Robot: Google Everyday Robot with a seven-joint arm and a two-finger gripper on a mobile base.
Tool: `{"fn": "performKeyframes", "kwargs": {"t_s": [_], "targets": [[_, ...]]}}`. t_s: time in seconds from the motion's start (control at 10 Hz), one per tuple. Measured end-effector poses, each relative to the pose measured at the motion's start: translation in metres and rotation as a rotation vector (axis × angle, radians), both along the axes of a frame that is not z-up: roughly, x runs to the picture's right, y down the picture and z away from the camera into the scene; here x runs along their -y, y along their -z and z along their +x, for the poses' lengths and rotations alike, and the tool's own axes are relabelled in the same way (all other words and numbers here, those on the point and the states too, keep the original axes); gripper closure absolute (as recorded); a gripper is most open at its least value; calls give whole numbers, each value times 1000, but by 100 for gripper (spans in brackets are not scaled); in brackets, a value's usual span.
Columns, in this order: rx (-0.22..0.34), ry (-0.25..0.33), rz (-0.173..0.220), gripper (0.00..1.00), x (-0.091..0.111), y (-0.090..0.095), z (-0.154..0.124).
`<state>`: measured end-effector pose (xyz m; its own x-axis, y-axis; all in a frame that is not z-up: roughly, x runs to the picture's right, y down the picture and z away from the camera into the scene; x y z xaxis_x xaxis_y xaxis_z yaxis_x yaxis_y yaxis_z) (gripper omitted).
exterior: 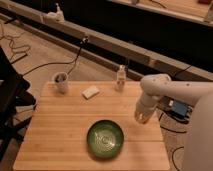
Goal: Push the ceramic bowl across the table
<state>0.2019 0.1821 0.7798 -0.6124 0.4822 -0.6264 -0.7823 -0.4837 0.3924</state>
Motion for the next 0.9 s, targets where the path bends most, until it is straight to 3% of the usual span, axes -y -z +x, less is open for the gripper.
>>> {"fn": "performKeyframes", "kwargs": {"t_s": [0.6,0.9], "targets": [[50,89,-44,100,-46,2,-22],[77,110,-102,100,-78,5,-35]]}}
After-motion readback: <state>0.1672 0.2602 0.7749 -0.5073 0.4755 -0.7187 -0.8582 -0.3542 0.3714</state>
